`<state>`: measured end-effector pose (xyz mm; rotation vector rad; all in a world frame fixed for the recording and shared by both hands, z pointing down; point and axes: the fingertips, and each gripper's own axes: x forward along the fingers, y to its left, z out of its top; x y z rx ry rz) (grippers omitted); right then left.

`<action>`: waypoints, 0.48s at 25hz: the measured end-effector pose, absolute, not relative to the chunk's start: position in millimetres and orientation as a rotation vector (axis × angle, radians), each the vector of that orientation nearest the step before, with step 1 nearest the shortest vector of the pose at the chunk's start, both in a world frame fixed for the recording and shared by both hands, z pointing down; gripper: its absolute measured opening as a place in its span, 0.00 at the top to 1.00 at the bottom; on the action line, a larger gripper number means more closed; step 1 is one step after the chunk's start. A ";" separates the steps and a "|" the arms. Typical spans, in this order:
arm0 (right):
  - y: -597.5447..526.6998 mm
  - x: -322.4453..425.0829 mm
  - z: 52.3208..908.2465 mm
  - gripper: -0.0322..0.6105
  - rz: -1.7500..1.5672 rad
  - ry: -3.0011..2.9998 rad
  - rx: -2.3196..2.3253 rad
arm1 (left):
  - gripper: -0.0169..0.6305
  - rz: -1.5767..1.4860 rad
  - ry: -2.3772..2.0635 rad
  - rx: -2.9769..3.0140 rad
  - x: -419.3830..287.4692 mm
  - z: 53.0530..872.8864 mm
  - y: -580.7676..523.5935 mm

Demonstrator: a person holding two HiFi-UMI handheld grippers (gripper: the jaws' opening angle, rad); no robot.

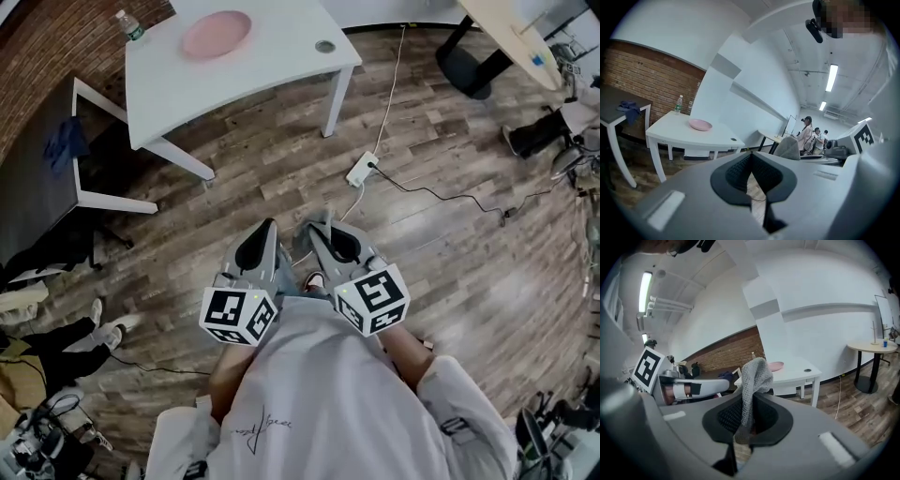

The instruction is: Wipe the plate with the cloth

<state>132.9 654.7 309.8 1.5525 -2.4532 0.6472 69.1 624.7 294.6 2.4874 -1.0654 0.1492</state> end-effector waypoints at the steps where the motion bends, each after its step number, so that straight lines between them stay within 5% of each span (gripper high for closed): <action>1: 645.8 132.4 307.0 0.90 0.659 -2.468 1.562 | 0.96 0.151 -1.074 2.485 66.2 293.9 616.0; 12: 535.3 124.3 284.4 0.89 0.687 -2.490 1.697 | 0.96 0.136 -1.099 2.465 29.0 283.3 502.2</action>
